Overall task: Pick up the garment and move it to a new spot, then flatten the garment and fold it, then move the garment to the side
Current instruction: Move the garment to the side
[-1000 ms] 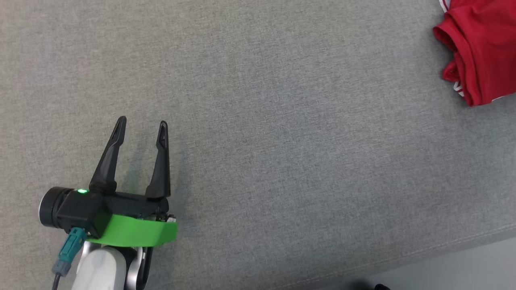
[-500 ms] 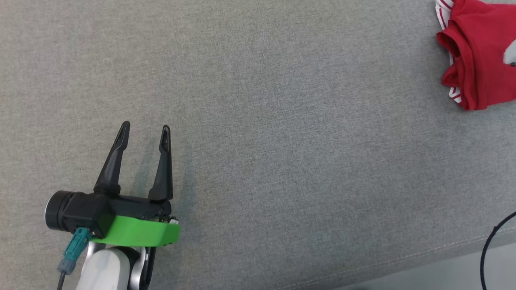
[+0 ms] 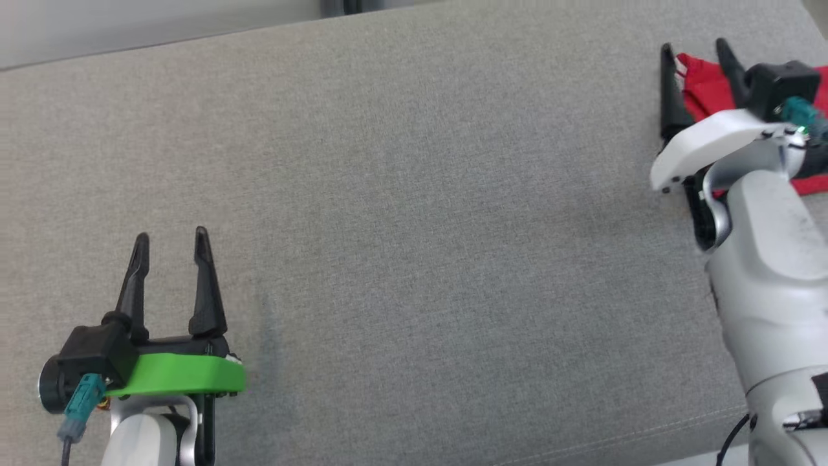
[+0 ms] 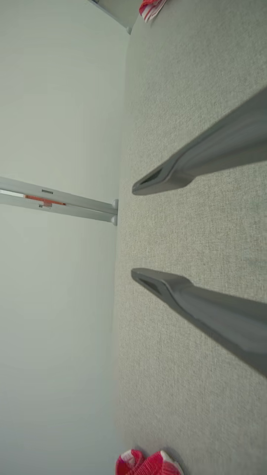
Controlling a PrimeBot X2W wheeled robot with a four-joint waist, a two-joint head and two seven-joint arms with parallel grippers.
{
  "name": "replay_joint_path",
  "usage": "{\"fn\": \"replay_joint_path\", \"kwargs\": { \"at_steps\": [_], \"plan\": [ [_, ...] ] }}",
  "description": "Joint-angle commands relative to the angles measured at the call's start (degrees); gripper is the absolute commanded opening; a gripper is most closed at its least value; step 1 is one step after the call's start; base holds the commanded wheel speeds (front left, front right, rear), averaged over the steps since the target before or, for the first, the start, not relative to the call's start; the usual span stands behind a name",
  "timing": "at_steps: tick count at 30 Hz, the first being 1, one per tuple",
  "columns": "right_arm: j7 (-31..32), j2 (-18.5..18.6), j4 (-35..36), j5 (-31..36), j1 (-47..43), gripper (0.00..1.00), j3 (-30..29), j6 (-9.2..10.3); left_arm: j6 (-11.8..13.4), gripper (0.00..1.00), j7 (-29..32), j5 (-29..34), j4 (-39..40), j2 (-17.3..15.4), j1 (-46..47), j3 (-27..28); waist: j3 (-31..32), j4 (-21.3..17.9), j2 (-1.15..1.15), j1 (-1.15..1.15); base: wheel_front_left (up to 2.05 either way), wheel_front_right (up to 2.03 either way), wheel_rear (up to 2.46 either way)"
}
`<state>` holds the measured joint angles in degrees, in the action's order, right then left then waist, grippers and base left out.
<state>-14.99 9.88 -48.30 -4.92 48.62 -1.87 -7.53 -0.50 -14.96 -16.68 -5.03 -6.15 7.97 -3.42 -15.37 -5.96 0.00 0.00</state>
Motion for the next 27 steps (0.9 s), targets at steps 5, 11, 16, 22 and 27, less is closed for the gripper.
{"fn": "replay_joint_path", "kwargs": {
  "at_steps": [5, 11, 16, 22, 27],
  "plan": [
    [-0.19, -2.73, 9.67, -2.96, -10.66, 1.00, 1.10, 0.10, -0.03, 1.00, -0.24, 0.30, -1.68, 1.14, -3.62, 3.31, 6.17, 2.76, 0.00, 0.00, 0.00, 0.00, 0.00],
    [-0.20, -5.12, 19.48, -1.92, -22.35, 1.00, -0.03, 0.09, -0.90, 1.00, -0.24, 1.44, -3.58, 2.26, -6.72, 5.12, 8.27, 4.44, 0.00, 0.00, 0.00, 0.00, 0.00],
    [-0.20, -6.64, 26.94, -0.65, -30.78, 1.00, -0.54, 0.09, -2.00, 1.00, -0.25, 2.25, -4.32, 2.74, -8.63, 5.57, 9.46, 5.24, 0.00, 0.00, 0.00, 0.00, 0.00],
    [-0.22, -6.83, 30.13, -2.66, -37.54, 1.00, 3.41, 0.09, -2.45, 1.00, -0.25, 3.02, -4.12, 3.07, -9.51, 4.90, 10.08, 5.41, 0.00, 0.00, 0.00, 0.00, 0.00],
    [-0.21, -6.90, 30.87, -5.80, -39.46, 1.00, 5.34, 0.09, -2.64, 1.00, -0.26, 3.05, -3.91, 3.18, -9.81, 4.46, 10.24, 5.14, 0.00, 0.00, 0.00, 0.00, 0.00]
  ]
}}
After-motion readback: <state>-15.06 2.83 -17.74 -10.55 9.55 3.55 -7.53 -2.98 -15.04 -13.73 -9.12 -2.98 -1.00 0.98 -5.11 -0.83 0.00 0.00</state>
